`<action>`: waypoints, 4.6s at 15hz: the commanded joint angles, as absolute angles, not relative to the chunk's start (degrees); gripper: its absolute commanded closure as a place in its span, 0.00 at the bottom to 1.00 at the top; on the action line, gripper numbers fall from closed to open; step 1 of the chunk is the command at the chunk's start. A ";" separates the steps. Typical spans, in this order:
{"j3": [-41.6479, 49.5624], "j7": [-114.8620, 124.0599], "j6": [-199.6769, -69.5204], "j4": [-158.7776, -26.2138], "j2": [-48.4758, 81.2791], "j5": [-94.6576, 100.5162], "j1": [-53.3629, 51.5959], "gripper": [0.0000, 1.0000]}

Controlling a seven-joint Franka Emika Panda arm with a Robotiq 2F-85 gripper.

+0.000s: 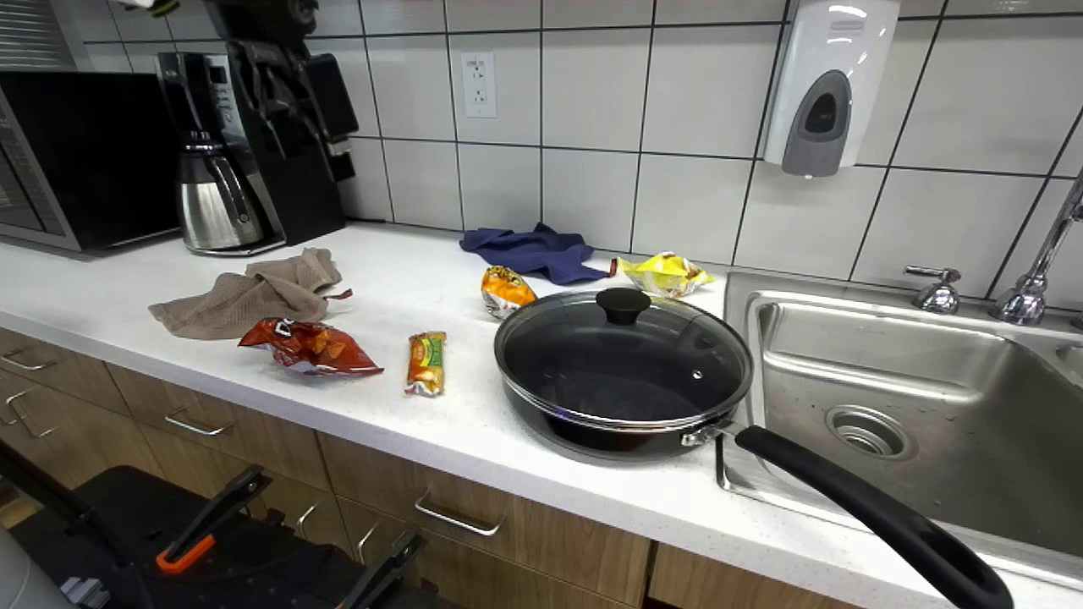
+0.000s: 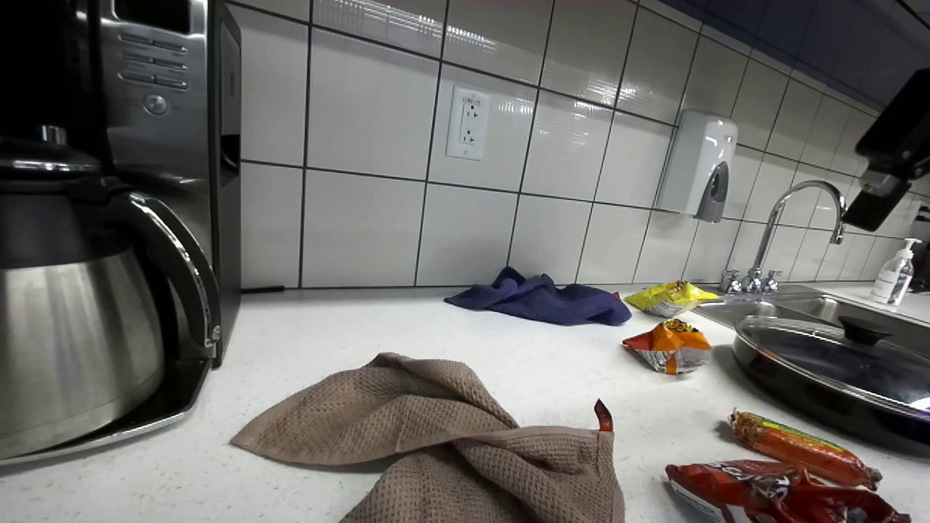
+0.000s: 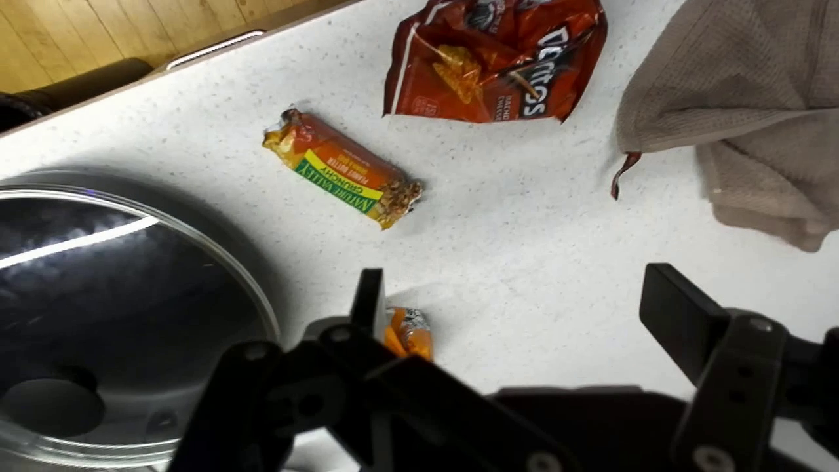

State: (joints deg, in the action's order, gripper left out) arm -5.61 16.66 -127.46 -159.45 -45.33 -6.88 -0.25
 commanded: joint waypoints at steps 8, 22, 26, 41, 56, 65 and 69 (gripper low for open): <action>-1.40 16.14 -127.38 -159.19 -45.56 -3.64 7.64 0.00; 0.49 16.33 -131.37 -159.25 -43.63 -2.06 11.51 0.00; 3.91 16.60 -133.27 -158.23 -39.87 -1.10 16.84 0.00; 7.25 20.50 -136.95 -141.73 -14.15 9.28 24.22 0.00; 9.42 18.89 -137.90 -144.05 -15.58 8.24 22.29 0.00; 10.20 20.10 -138.59 -141.99 -11.09 7.68 21.37 0.00; 11.53 18.54 -139.32 -140.64 -8.43 5.15 20.55 0.00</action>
State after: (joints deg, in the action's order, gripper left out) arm 10.04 18.52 -138.95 -143.12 -11.24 7.21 22.16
